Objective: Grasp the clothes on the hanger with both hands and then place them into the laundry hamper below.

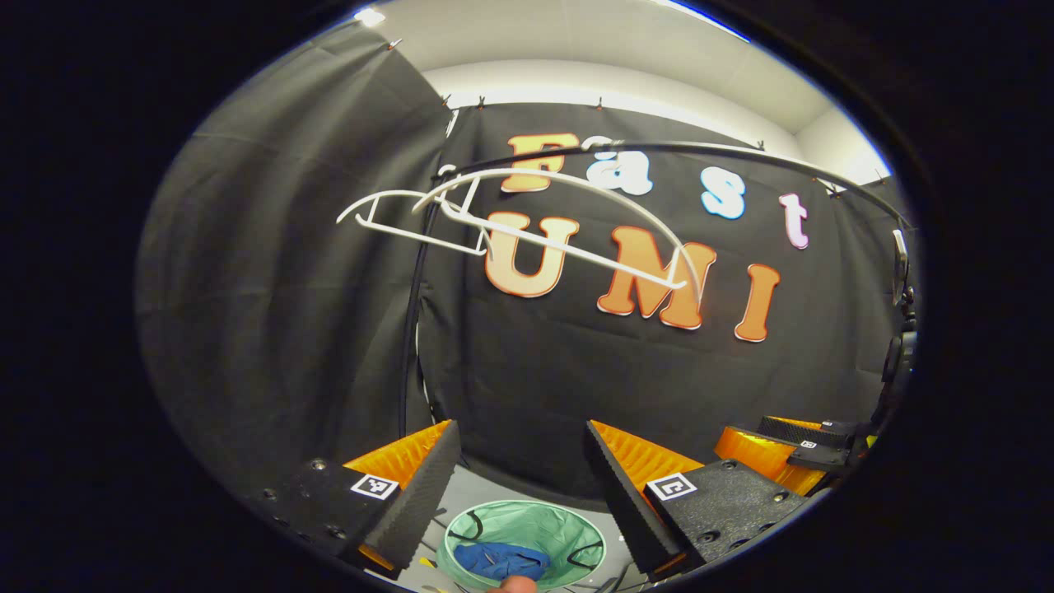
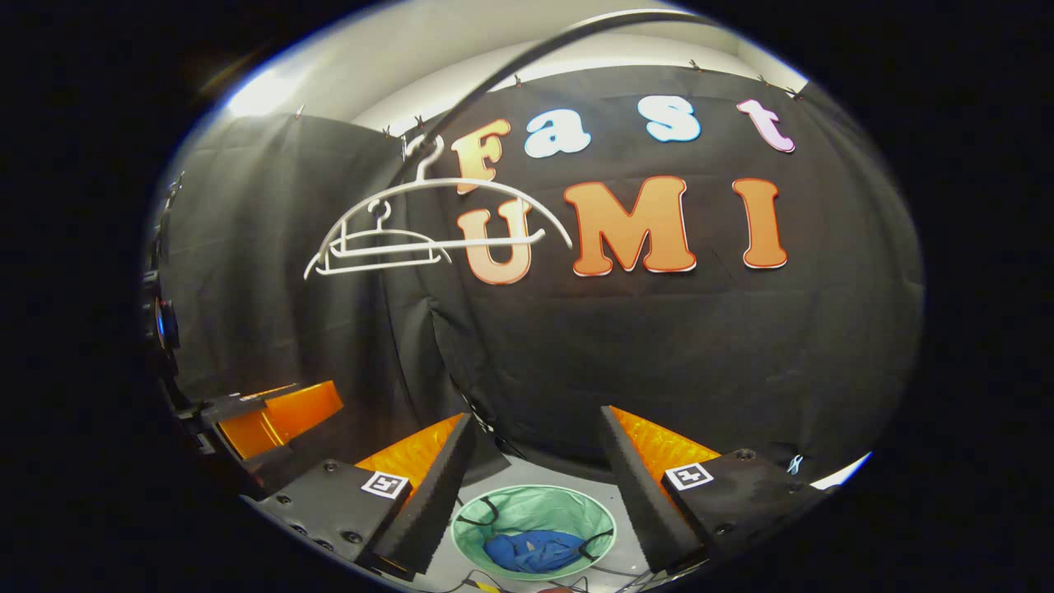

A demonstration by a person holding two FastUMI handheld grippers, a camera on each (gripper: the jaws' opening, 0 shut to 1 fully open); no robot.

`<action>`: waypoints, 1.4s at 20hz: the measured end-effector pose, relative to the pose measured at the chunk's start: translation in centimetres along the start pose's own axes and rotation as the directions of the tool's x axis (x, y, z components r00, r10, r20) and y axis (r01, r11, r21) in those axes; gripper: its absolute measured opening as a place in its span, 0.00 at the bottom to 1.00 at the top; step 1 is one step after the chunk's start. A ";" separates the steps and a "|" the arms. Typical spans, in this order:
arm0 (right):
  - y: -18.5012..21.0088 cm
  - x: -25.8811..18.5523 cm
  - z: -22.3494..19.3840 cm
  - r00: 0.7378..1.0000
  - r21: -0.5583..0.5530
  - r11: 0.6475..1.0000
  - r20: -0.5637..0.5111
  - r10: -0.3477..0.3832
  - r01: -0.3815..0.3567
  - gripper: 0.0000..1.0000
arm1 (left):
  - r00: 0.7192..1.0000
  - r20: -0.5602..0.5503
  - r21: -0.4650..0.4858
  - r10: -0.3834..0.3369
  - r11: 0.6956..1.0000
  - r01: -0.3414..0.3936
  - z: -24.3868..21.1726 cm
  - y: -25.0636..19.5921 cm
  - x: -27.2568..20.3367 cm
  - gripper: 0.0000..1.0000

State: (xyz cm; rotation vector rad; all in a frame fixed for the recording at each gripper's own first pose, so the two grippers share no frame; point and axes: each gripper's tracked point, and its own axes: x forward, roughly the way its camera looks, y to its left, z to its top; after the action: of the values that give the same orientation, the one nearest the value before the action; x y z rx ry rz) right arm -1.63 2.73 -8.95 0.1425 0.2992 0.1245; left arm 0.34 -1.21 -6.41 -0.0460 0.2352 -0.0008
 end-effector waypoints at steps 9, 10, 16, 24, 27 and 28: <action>3.6 -12.0 4.2 0.987 0.017 0.999 0.154 -0.032 0.030 0.89 | 0.988 0.146 0.046 0.047 0.997 -0.054 6.5 4.4 -11.5 0.90; 4.1 -12.9 4.1 0.987 0.012 0.999 0.159 -0.032 0.031 0.89 | 0.986 0.160 0.049 0.048 0.997 -0.056 6.9 4.6 -12.8 0.90; 4.9 -17.2 4.7 0.979 -0.014 0.999 0.196 -0.047 0.051 0.97 | 0.974 0.216 0.024 0.068 0.997 -0.075 8.3 5.6 -17.6 0.91; 5.1 -18.6 5.4 0.970 -0.016 0.997 0.230 -0.074 0.080 0.98 | 0.971 0.229 0.027 0.065 0.997 -0.073 8.5 6.0 -19.8 0.94; 5.7 -18.5 5.6 0.969 -0.024 0.997 0.236 -0.072 0.080 0.98 | 0.971 0.230 0.035 0.062 0.997 -0.072 8.5 6.3 -19.9 0.94; 5.9 -18.5 5.6 0.969 -0.027 0.997 0.237 -0.070 0.078 0.98 | 0.971 0.229 0.038 0.063 0.997 -0.073 8.5 6.4 -19.9 0.90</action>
State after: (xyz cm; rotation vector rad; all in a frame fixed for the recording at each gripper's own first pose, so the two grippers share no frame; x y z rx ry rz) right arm -18.11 5.22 2.54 0.1091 0.0647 0.0379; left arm -17.07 5.69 6.23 0.0085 0.0074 0.0672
